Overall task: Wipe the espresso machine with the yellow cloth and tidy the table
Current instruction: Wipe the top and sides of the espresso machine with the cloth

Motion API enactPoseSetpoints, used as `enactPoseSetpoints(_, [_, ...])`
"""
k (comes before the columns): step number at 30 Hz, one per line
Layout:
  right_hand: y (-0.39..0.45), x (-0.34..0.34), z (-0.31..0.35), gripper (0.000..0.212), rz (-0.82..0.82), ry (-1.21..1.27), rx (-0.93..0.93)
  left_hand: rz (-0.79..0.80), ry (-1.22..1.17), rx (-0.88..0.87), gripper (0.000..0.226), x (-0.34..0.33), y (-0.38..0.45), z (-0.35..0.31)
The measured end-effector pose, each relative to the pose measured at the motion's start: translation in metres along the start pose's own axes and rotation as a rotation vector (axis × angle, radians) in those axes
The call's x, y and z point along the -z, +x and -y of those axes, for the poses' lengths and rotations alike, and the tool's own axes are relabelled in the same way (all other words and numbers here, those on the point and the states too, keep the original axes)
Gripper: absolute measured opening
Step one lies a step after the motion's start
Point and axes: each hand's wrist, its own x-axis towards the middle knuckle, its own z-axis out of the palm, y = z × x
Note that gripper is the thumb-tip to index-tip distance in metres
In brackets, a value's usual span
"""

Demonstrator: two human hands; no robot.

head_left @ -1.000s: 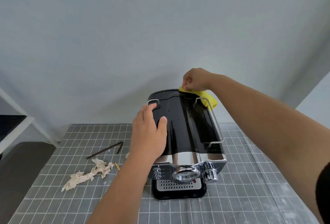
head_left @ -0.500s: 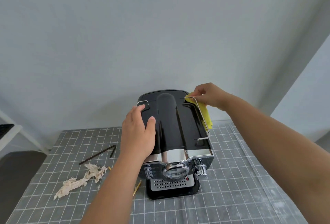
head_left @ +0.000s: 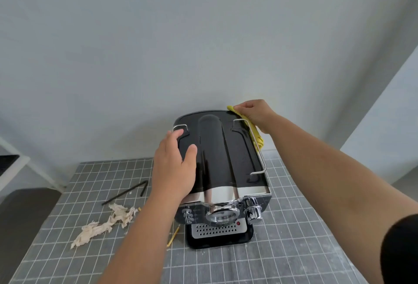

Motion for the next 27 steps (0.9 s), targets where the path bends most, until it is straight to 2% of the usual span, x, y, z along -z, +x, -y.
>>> enactPoseSetpoints(3, [-0.022, -0.004, -0.012, 0.015, -0.065, 0.08, 0.046, -0.044, -0.046, -0.047, 0.039, -0.001, -0.002, 0.002])
enactPoseSetpoints(7, [-0.084, -0.007, -0.038, 0.006, -0.132, 0.191, 0.111, -0.111, -0.055, -0.091, 0.036, -0.002, -0.002, 0.002])
enactPoseSetpoints(10, [-0.13, -0.003, -0.05, 0.008, -0.108, 0.155, 0.11, -0.132, -0.021, -0.109, 0.035, -0.003, -0.003, -0.001])
enactPoseSetpoints(15, [-0.186, 0.009, -0.053, 0.007, -0.006, 0.015, 0.222, -0.152, 0.006, -0.116, 0.034, -0.003, -0.006, 0.001])
enactPoseSetpoints(17, [-0.189, 0.017, -0.051, 0.013, 0.064, -0.037, 0.243, -0.152, 0.026, -0.123, 0.035, -0.003, -0.007, 0.001])
enactPoseSetpoints(19, [-0.182, 0.021, -0.045, 0.007, 0.093, -0.068, 0.232, -0.154, 0.046, -0.124, 0.035, -0.003, -0.008, 0.0])
enactPoseSetpoints(24, [-0.153, 0.009, -0.036, 0.007, -0.078, -0.032, 0.14, -0.163, 0.088, -0.126, 0.034, -0.004, -0.008, -0.002])
enactPoseSetpoints(27, [-0.158, 0.005, -0.036, 0.014, -0.121, -0.022, 0.096, -0.158, 0.105, -0.127, 0.034, -0.004, -0.009, -0.002])
